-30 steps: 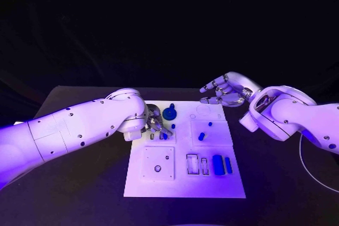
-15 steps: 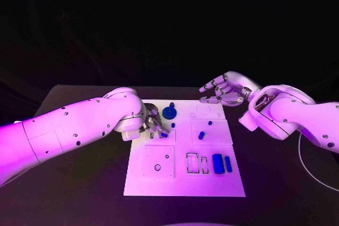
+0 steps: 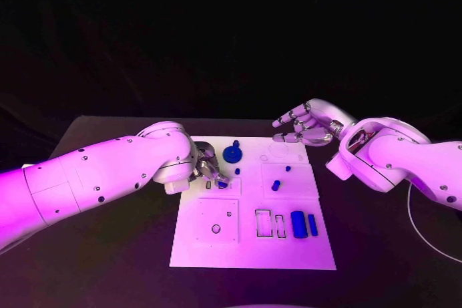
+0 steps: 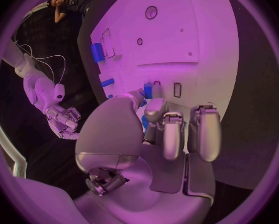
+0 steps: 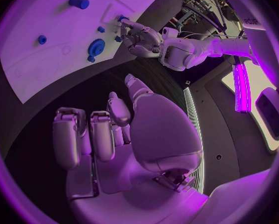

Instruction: Assemble the parts on the task board

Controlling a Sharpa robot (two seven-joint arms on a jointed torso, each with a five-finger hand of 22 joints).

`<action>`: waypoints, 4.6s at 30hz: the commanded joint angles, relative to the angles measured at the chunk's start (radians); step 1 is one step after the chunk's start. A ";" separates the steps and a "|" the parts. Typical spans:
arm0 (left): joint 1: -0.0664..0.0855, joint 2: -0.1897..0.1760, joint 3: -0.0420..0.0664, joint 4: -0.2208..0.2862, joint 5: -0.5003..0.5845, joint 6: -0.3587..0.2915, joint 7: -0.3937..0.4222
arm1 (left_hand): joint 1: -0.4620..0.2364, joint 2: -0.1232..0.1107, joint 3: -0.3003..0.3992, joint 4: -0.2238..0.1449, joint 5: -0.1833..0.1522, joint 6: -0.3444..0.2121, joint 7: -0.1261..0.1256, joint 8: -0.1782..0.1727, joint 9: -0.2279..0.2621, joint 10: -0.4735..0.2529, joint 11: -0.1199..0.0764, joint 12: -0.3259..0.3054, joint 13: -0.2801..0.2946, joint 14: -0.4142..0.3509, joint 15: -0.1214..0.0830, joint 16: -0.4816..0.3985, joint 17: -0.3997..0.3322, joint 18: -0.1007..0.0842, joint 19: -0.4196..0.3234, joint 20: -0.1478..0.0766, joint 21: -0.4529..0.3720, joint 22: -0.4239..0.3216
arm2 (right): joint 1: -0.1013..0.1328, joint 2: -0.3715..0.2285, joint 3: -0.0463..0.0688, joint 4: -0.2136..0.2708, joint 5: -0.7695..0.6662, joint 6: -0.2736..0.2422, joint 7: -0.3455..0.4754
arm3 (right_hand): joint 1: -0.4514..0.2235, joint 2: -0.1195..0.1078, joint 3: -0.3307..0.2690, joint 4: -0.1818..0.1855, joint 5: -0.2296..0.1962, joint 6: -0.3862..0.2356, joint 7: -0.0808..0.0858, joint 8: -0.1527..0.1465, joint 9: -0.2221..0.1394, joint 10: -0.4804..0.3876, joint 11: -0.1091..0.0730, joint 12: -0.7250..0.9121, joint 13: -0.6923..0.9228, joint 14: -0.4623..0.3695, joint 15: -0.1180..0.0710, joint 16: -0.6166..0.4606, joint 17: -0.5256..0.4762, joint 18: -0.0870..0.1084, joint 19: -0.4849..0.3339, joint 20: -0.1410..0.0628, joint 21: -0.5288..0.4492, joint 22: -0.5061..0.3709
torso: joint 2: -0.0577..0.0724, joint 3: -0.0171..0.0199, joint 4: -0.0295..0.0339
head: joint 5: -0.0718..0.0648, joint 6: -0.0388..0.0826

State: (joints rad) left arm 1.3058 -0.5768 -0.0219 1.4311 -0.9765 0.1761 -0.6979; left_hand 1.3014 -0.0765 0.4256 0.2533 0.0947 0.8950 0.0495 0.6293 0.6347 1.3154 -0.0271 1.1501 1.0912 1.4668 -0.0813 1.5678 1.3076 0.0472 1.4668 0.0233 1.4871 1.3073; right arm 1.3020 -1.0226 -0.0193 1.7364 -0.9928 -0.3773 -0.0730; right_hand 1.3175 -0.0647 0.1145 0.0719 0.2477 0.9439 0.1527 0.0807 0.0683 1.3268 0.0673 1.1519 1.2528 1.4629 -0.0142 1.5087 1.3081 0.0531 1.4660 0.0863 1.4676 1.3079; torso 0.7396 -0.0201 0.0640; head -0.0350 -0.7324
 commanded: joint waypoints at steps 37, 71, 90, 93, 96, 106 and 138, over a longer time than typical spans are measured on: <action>-0.008 0.008 -0.005 -0.007 -0.100 0.103 -0.093 | -0.029 -0.014 0.203 -0.170 0.015 0.001 -0.005 0.013 0.019 0.013 0.000 0.006 0.001 0.104 -0.003 0.003 0.263 -0.016 0.040 0.004 0.002 0.136 | -0.003 0.005 0.000 -0.006 0.004 0.018 0.005 | -0.004 0.010 -0.010 0.005 0.004 0.006 0.001 0.006 0.001 -0.004 -0.002 -0.001 -0.003 0.079 0.002 -0.005 0.132 -0.005 0.003 0.005 -0.005 0.031 | 0.000 -0.0010 -0.0005 | 0.011 -0.004; -0.007 0.050 -0.005 -0.063 -0.057 0.119 -0.116 | -0.230 -0.006 0.202 -0.127 0.014 0.059 -0.028 0.029 0.041 0.043 -0.018 0.019 0.010 0.104 -0.016 0.003 0.263 -0.018 0.047 -0.008 0.007 0.149 | -0.003 0.010 0.000 -0.001 0.005 0.023 0.006 | -0.007 0.011 -0.013 0.008 0.005 0.005 0.001 0.006 0.001 -0.004 -0.002 -0.002 -0.004 0.077 0.002 -0.008 0.125 -0.004 0.000 0.005 -0.007 0.026 | 0.001 0.0000 -0.0020 | 0.015 -0.009; -0.007 0.064 -0.007 -0.090 -0.063 0.141 -0.116 | -0.321 -0.028 0.101 -0.104 0.011 0.092 -0.036 0.025 0.039 0.060 -0.024 0.025 0.017 0.104 -0.020 0.003 0.263 -0.021 0.053 -0.012 0.014 0.161 | -0.003 0.011 0.000 -0.001 0.007 0.023 0.009 | -0.013 0.010 -0.019 0.012 0.006 0.004 0.001 0.005 0.000 -0.010 -0.002 -0.010 -0.011 0.073 0.002 -0.017 0.110 0.000 -0.008 0.005 -0.016 0.008 | 0.000 -0.0007 -0.0018 | 0.013 -0.013; -0.007 0.063 -0.007 -0.090 -0.063 0.145 -0.115 | -0.340 -0.035 0.064 -0.095 0.010 0.098 -0.036 0.023 0.038 0.063 -0.024 0.025 0.018 0.104 -0.020 0.003 0.263 -0.022 0.054 -0.012 0.014 0.163 | -0.003 0.011 0.000 0.000 0.008 0.024 0.009 | -0.014 0.010 -0.021 0.014 0.006 0.004 0.001 0.005 0.000 -0.012 -0.002 -0.012 -0.013 0.073 0.002 -0.018 0.108 0.000 -0.009 0.005 -0.017 0.007 | 0.001 -0.0011 -0.0014 | 0.012 -0.013; -0.007 0.062 -0.007 -0.090 -0.062 0.145 -0.114 | -0.358 -0.041 0.023 -0.082 0.008 0.103 -0.035 0.021 0.038 0.065 -0.023 0.026 0.020 0.104 -0.020 0.003 0.263 -0.022 0.055 -0.012 0.015 0.164 | -0.003 0.011 0.000 -0.001 0.008 0.024 0.009 | -0.015 0.010 -0.023 0.015 0.006 0.003 0.001 0.005 0.000 -0.012 -0.002 -0.013 -0.013 0.073 0.002 -0.019 0.107 0.000 -0.009 0.005 -0.017 0.006 | 0.001 -0.0012 -0.0016 | 0.012 -0.013; -0.008 0.053 -0.006 -0.086 -0.079 0.099 -0.110 | -0.374 -0.040 -0.097 -0.051 0.007 0.111 -0.039 0.017 0.038 0.070 -0.026 0.030 0.026 0.104 -0.023 0.003 0.263 -0.023 0.057 -0.015 0.016 0.168 | -0.003 0.012 0.000 -0.001 0.012 0.023 0.011 | -0.019 0.009 -0.028 0.018 0.006 0.002 0.001 0.004 0.000 -0.016 -0.002 -0.018 -0.018 0.070 0.002 -0.025 0.097 0.002 -0.014 0.005 -0.023 -0.004 | 0.001 -0.0010 -0.0013 | 0.010 -0.014; 0.092 0.032 0.060 -0.180 -0.099 0.115 -0.095 | -0.206 0.008 -0.377 0.021 0.005 0.015 0.006 -0.071 -0.018 -0.045 0.011 -0.116 -0.138 0.104 0.003 0.003 0.263 0.001 0.011 0.007 -0.064 0.077 | -0.009 0.028 -0.002 -0.032 0.015 0.030 0.012 | -0.024 0.012 -0.035 0.025 0.008 0.000 0.002 0.003 0.000 -0.017 -0.002 -0.018 -0.020 0.067 0.002 -0.033 0.086 0.005 -0.019 0.005 -0.029 -0.015 | 0.002 -0.0016 0.0001 | 0.013 0.000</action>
State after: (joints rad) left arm 1.3956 -0.5533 0.0383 1.2679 -1.0664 0.2572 -0.7004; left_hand 1.0898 -0.0681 0.0542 0.2757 0.0999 0.9162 0.0548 0.5641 0.6212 1.2754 -0.0163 1.0396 0.9555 1.4641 -0.0850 1.5677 1.3080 0.0316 1.4668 0.0236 1.4269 1.3073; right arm 1.2935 -0.9967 -0.0212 1.7059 -0.9755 -0.3607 -0.0693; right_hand 1.3042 -0.0514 0.0842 0.0965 0.2517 0.9439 0.1526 0.0807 0.0680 1.3123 0.0672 1.1337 1.2324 1.4629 -0.0142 1.4816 1.3074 0.0532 1.4551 0.0897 1.4443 1.2938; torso 0.7402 -0.0203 0.0643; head -0.0232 -0.7332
